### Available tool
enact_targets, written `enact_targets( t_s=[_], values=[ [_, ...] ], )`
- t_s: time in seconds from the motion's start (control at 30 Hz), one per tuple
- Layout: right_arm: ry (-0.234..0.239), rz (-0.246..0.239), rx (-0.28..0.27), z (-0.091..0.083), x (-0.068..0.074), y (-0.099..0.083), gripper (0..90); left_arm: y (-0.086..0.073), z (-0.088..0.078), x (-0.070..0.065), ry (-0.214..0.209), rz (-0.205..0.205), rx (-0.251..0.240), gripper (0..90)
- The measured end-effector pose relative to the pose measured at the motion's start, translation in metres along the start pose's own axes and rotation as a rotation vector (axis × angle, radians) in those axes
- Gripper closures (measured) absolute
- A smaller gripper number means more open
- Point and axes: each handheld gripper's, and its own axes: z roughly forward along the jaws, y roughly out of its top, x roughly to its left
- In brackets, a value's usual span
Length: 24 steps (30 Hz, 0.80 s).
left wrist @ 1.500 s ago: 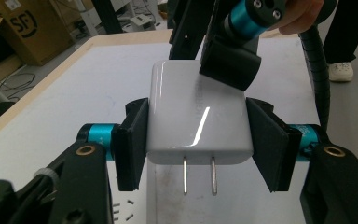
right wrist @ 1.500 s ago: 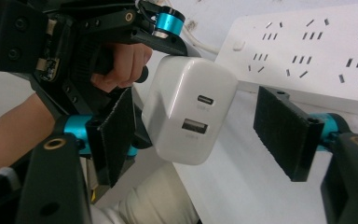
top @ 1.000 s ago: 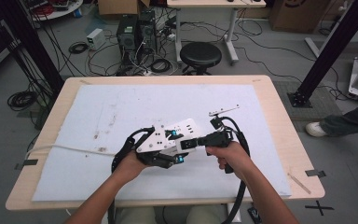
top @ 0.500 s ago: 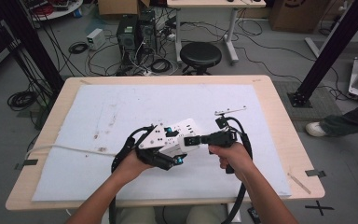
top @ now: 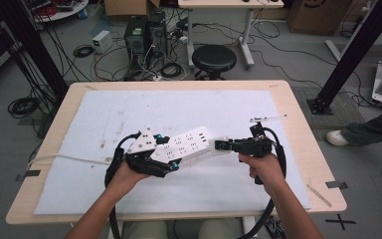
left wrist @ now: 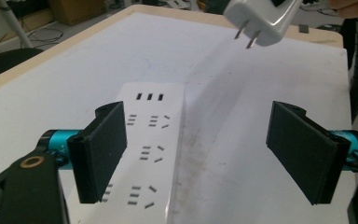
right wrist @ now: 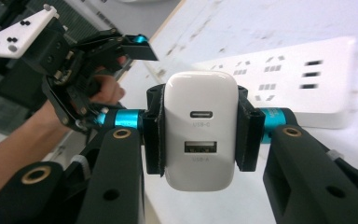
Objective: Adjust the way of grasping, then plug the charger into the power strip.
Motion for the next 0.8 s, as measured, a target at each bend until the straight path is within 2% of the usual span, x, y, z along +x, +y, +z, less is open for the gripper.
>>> enact_targets(
  t_s=[0.13, 0.27, 0.4, 0.53, 0.63, 0.8],
  values=[
    [-0.035, -0.015, -0.017, -0.010, -0.004, -0.005, 63.4, -0.007, -0.013, 0.007, 0.046, -0.042, -0.013, 20.2],
    [-0.062, -0.026, -0.029, -0.017, -0.007, -0.008, 63.4, -0.014, -0.027, 0.014, 0.087, -0.065, -0.018, 20.2],
    [-0.088, -0.047, -0.012, -0.021, -0.008, -0.010, 63.4, -0.021, -0.038, 0.020, 0.118, -0.091, -0.030, 20.2],
    [-0.097, -0.055, -0.001, -0.025, -0.008, -0.011, 63.4, -0.028, -0.044, 0.020, 0.135, -0.106, -0.032, 20.2],
    [-0.102, -0.065, -0.014, -0.030, -0.007, -0.011, 63.4, -0.031, -0.045, 0.017, 0.133, -0.105, -0.029, 20.3],
    [-0.114, -0.077, -0.026, -0.037, -0.005, -0.011, 63.4, -0.030, -0.050, 0.015, 0.137, -0.104, -0.039, 20.3]
  ],
)
